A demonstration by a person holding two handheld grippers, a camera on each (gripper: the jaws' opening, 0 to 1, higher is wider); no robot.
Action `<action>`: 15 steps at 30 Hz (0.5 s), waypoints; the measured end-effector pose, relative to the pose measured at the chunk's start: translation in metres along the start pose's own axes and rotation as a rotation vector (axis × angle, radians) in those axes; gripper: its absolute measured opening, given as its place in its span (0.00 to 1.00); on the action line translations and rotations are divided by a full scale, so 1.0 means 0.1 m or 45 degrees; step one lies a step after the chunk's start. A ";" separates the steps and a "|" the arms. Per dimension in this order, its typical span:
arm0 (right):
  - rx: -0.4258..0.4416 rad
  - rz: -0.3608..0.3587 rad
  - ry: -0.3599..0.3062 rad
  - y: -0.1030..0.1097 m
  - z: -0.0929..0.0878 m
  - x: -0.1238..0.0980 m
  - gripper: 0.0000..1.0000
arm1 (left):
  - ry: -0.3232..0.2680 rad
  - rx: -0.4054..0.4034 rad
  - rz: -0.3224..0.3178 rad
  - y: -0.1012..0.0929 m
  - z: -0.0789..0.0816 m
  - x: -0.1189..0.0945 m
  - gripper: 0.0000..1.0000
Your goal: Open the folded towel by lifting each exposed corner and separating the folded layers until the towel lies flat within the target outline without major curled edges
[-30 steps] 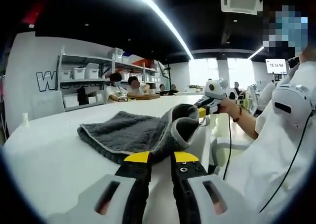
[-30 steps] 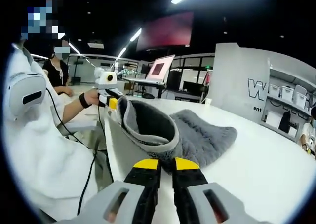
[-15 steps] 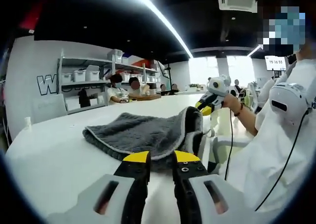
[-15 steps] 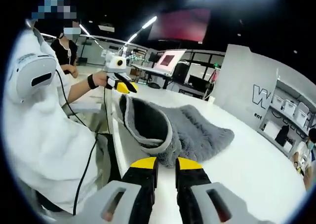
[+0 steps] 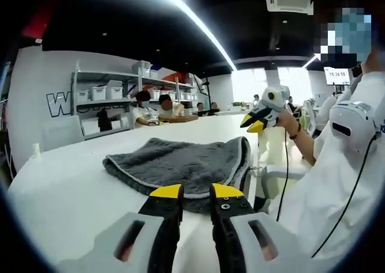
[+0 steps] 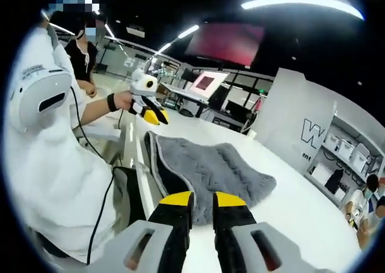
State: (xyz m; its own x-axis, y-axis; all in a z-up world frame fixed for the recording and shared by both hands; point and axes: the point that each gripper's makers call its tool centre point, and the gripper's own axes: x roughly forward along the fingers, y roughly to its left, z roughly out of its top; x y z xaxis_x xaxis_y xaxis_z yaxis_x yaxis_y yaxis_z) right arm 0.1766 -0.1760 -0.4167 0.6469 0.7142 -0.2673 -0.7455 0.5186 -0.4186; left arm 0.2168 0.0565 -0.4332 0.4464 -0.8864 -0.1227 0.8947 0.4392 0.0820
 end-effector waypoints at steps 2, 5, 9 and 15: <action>-0.003 -0.008 -0.004 0.01 0.02 0.03 0.07 | -0.011 -0.022 0.005 0.02 0.00 -0.01 0.15; -0.015 0.011 -0.034 0.08 0.12 0.09 0.08 | -0.016 -0.034 0.021 0.05 0.01 0.00 0.17; -0.028 0.019 -0.069 0.12 0.24 0.18 0.09 | -0.040 -0.053 0.028 0.08 0.07 0.03 0.20; -0.015 0.019 -0.100 0.13 0.32 0.32 0.10 | 0.011 -0.033 0.052 0.18 0.03 0.09 0.24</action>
State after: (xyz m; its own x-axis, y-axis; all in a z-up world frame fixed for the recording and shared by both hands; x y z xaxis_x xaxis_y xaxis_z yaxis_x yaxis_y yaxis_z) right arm 0.1827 -0.1315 -0.4025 0.6210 0.7566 -0.2046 -0.7526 0.5027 -0.4253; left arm 0.2371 0.0556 -0.4303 0.4822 -0.8666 -0.1283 0.8760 0.4784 0.0614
